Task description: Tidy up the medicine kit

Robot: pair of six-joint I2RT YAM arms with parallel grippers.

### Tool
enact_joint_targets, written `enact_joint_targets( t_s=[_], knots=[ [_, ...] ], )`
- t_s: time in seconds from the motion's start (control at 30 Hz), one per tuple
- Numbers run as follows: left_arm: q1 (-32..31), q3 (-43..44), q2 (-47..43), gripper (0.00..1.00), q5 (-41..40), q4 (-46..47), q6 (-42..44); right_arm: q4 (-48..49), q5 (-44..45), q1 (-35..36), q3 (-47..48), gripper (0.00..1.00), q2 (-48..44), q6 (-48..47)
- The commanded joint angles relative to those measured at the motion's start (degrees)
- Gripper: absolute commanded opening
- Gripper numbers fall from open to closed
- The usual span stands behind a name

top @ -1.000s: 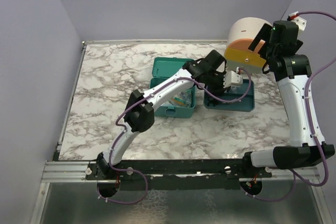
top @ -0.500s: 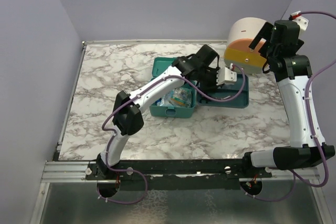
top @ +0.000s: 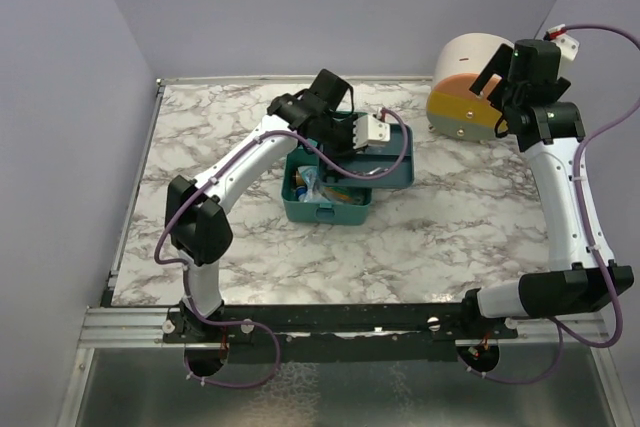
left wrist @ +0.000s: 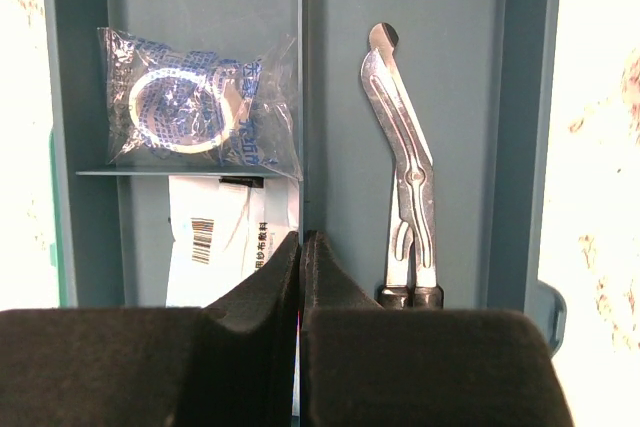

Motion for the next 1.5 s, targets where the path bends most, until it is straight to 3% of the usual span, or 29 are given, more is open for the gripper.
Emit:
enact_joint_targets(
  t_s=[0.0, 0.47, 1.47],
  knots=[
    [1.7, -3.4, -4.7, 0.0, 3.0, -1.7, 5.9, 1.2, -0.2, -0.3, -1.7, 1.0, -0.1, 1.8],
    [7.0, -12.5, -8.7, 0.0, 5.3, -1.7, 11.5, 0.4, 1.0, -0.3, -6.1, 1.0, -1.1, 2.6],
    [12.3, -20.9, -8.8, 0.0, 9.5, 1.1, 14.0, -3.3, -0.6, -0.3, -2.0, 1.0, 0.9, 4.9]
  ],
)
